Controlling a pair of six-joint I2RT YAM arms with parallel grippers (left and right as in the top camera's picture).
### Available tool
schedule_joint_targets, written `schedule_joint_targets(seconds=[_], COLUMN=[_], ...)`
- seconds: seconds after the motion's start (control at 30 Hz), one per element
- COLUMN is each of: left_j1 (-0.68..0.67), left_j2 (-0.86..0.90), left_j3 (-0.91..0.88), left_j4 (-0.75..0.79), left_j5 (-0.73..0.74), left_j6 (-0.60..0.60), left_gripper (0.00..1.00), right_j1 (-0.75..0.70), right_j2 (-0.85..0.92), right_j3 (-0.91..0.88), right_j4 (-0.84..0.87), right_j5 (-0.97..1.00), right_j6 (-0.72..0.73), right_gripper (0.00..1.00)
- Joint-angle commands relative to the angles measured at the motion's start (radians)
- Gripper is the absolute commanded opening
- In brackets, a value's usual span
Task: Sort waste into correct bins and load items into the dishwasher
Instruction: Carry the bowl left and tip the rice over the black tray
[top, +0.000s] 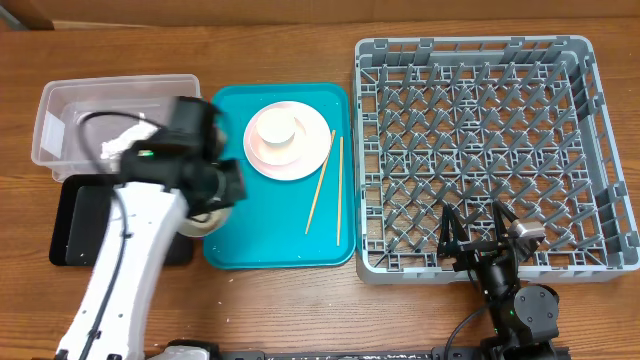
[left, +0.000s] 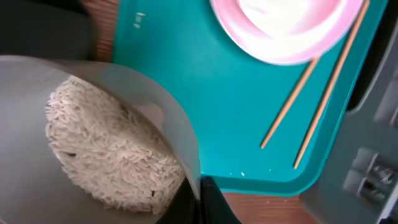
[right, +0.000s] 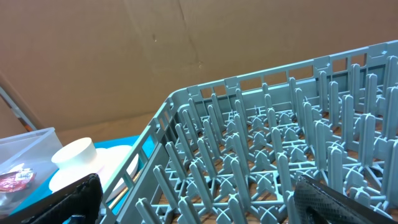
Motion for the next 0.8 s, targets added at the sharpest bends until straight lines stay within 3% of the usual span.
schedule_joint_targets(seconds=[0.0, 0.2, 0.33, 0.57, 0.77], left_j1=[0.137, 0.377, 0.506, 0.671, 0.785], left_j2=[-0.016, -0.016, -0.016, -0.016, -0.016], left_j3=[0.017, 0.013, 0.010, -0.063, -0.200], left_j4=[-0.002, 0.012, 0.021, 0.082, 0.210], left_j5=[0.141, 0.359, 0.468, 0.736, 0.857], left_j6=[0.088, 0.214, 0.229, 0.352, 0.357], left_gripper=[0.04, 0.04, 0.04, 0.04, 0.04], right_j1=[-0.004, -0.004, -0.004, -0.004, -0.004], right_j2=[-0.009, -0.009, -0.009, -0.009, -0.009], right_j3=[-0.010, -0.010, -0.010, -0.010, -0.010], right_j4=[0.008, 0.008, 0.008, 0.008, 0.008], right_j5=[-0.002, -0.002, -0.002, -0.002, -0.002], right_j6=[-0.003, -0.003, -0.003, -0.003, -0.003], right_gripper=[1.00, 1.00, 1.00, 1.00, 1.00])
